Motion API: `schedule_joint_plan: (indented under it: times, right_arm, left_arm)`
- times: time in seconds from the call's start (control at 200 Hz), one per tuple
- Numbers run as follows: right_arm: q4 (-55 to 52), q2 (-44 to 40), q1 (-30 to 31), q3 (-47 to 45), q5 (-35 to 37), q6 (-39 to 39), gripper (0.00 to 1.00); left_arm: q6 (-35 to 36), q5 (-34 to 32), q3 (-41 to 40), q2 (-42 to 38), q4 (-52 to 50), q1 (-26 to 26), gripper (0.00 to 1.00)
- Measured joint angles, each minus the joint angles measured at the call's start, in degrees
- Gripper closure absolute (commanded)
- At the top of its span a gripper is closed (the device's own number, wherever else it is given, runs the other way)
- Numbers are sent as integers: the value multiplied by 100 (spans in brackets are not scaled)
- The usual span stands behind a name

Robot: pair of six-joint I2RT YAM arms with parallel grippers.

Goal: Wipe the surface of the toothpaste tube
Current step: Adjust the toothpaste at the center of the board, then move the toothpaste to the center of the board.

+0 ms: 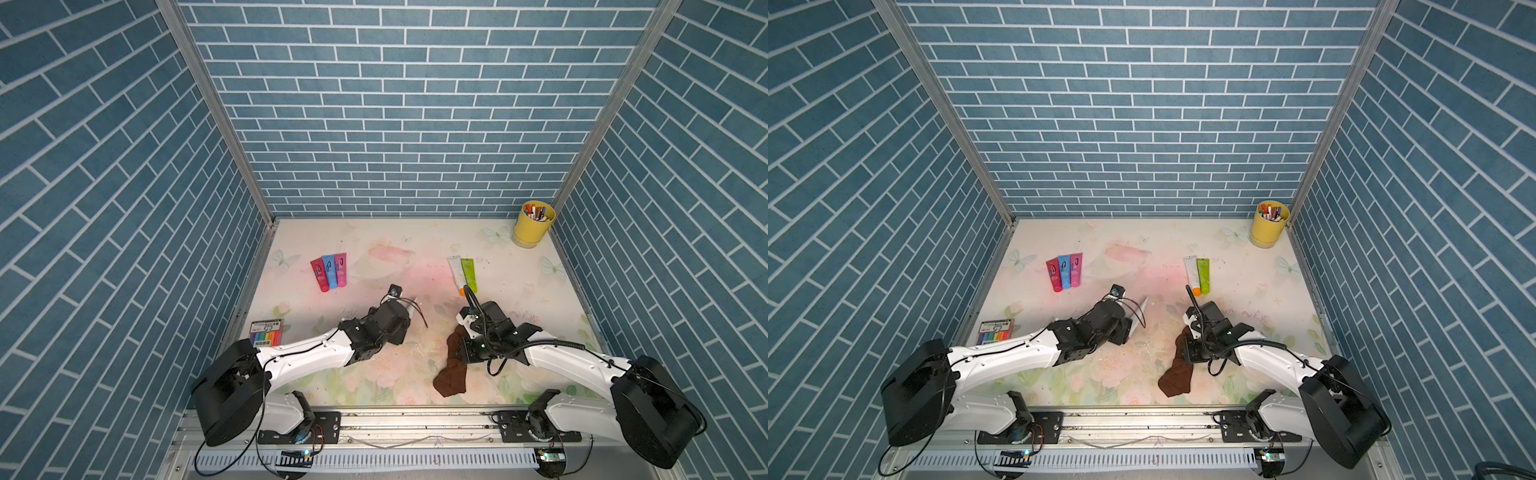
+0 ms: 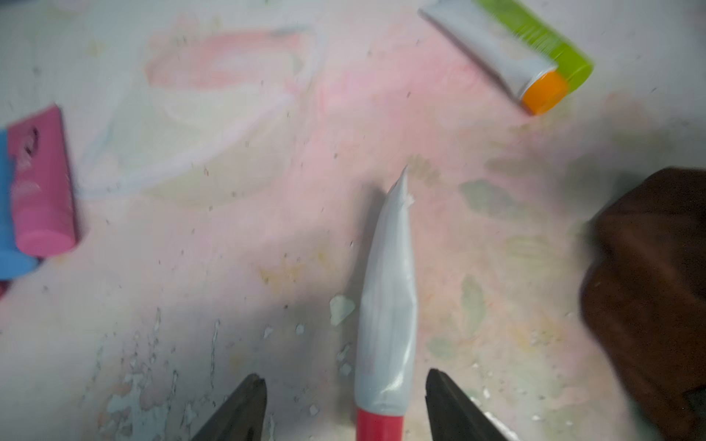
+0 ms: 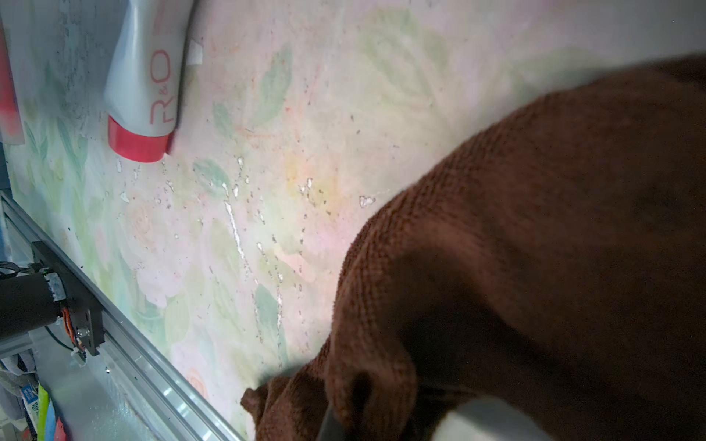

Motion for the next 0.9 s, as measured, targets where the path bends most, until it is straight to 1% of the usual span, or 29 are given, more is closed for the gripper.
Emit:
schedule_joint_plan:
  times: [0.105, 0.25, 0.36, 0.575, 0.9]
  right_arm:
    - [0, 0, 4, 0, 2, 0, 100]
    - [0, 0, 7, 0, 7, 0, 100]
    - [0, 0, 7, 0, 7, 0, 100]
    - [0, 0, 11, 0, 9, 0, 100]
    - [0, 0, 11, 0, 7, 0, 100]
  left_arm:
    - [-66, 527, -350, 11, 321, 328, 29]
    - [-118, 944, -319, 111, 835, 533, 29]
    - [-118, 1141, -184, 413, 1128, 601, 30]
    - [-114, 1285, -52, 1038, 1322, 612, 31]
    - [-81, 1414, -52, 1204, 1386, 544, 32]
